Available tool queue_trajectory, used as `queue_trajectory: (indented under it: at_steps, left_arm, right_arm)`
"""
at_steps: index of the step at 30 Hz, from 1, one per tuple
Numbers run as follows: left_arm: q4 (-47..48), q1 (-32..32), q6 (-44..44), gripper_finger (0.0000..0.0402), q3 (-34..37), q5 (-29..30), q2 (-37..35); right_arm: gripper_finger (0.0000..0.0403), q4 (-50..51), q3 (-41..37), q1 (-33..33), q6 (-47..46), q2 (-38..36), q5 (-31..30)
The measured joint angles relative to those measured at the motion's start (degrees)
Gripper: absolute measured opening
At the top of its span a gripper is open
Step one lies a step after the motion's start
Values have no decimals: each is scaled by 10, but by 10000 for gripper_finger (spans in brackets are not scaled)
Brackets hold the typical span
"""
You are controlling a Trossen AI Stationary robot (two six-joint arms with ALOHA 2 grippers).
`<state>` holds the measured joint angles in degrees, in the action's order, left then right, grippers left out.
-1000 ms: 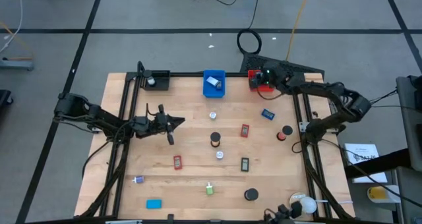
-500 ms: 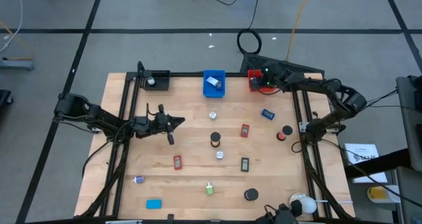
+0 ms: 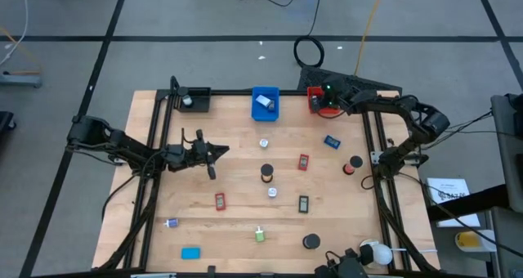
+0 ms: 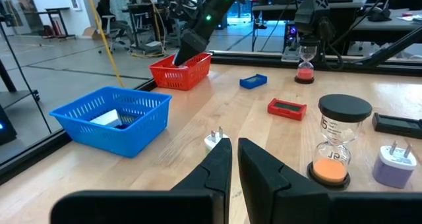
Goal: Pick & Place Office items
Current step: Put the blue charger adapter into the red basket, then put the right red digital clock into the blue basket
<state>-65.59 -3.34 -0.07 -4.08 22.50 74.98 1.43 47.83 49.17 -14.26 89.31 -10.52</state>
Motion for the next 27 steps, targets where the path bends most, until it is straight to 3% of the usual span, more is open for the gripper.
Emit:
queue_trajectory:
  at_steps: [11,21,27]
  left_arm:
    - [0,0,-1,35,0,0,0]
    - [0,0,0,35,0,0,0]
    - [0,0,0,35,0,0,0]
  right_arm:
    - [178,4,0,1,5,5,-2]
    - [141,1,0,3,8,4,-4]
    - [99,7,0,-10,41,-27,-2]
